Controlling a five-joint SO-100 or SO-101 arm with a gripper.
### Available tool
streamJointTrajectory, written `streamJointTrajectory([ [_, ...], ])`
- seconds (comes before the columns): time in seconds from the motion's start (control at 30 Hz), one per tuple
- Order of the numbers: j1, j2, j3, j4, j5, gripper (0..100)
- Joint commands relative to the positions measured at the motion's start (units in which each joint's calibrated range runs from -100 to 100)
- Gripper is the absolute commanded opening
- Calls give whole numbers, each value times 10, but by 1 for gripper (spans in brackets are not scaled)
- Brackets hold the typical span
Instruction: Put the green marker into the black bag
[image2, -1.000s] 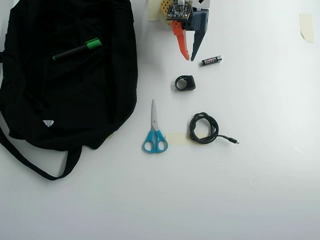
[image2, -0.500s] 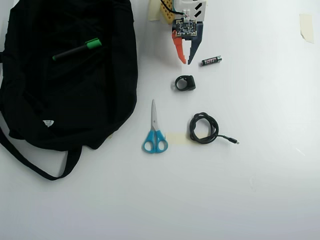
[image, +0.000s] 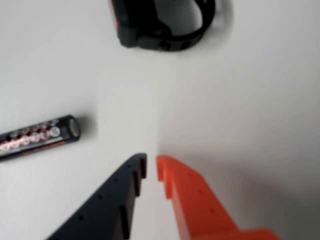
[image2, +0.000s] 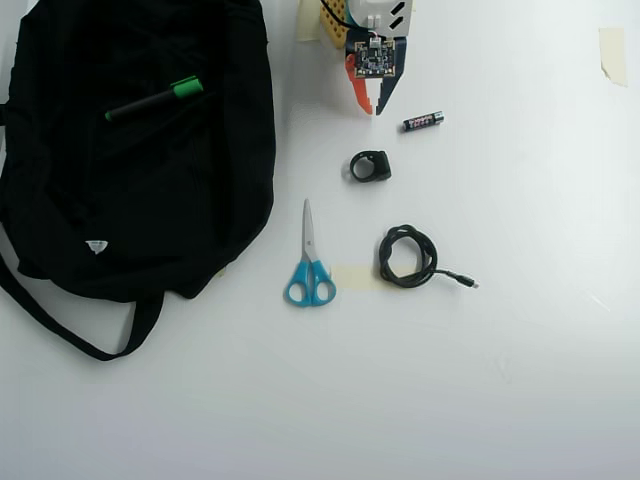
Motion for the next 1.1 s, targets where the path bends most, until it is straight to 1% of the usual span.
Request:
streamJointTrajectory([
  [0.0,-3,-10,10,22,40,2],
  [0.07,-4,-10,10,25,67,2],
  [0.1,-4,-10,10,25,69,2],
  [1.07,2,-9,10,26,68,2],
])
